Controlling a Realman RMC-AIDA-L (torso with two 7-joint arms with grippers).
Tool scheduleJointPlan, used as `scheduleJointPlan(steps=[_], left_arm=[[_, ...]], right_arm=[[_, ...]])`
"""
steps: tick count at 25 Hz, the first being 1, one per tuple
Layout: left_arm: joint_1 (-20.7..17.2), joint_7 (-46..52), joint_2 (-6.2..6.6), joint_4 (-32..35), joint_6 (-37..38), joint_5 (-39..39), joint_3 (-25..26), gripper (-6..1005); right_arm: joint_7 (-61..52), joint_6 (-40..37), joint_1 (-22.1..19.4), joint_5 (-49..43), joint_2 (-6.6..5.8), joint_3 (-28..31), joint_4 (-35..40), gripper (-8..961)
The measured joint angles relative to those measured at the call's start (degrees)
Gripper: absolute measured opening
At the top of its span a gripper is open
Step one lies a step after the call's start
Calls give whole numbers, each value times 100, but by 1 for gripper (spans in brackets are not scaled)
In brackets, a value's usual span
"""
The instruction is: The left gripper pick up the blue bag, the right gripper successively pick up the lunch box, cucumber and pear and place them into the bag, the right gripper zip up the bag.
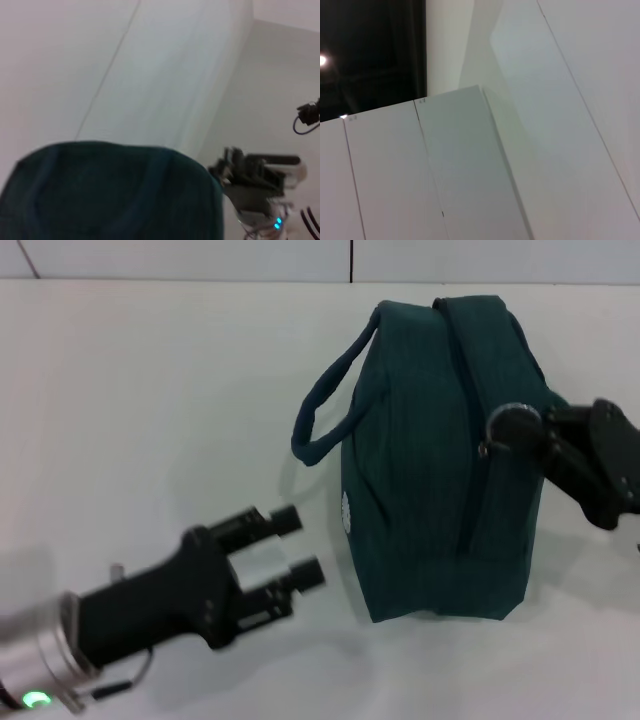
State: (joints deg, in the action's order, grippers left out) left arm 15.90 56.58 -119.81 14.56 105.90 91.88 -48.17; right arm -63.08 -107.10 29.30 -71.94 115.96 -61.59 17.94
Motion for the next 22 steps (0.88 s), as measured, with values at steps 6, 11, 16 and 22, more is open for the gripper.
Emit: scheduleJointPlan(steps=[6,11,16,22], left_arm=[[287,-729,-50,-809,-307,-13,-42,682],[772,-1085,-77,-1542,-704,-203,-16,681],[926,-1089,-84,-1778,-826,-263,-9,680],[948,-1116,-95,-1975,-995,-459,-8,679]], right_arm=[[-22,278,184,3,23,-131,-66,21],[-4,430,244,3,23,-290,-166,22],[17,505,223,5,23,-295,-169,23],[35,559,254,19,23,-369,-168,23]])
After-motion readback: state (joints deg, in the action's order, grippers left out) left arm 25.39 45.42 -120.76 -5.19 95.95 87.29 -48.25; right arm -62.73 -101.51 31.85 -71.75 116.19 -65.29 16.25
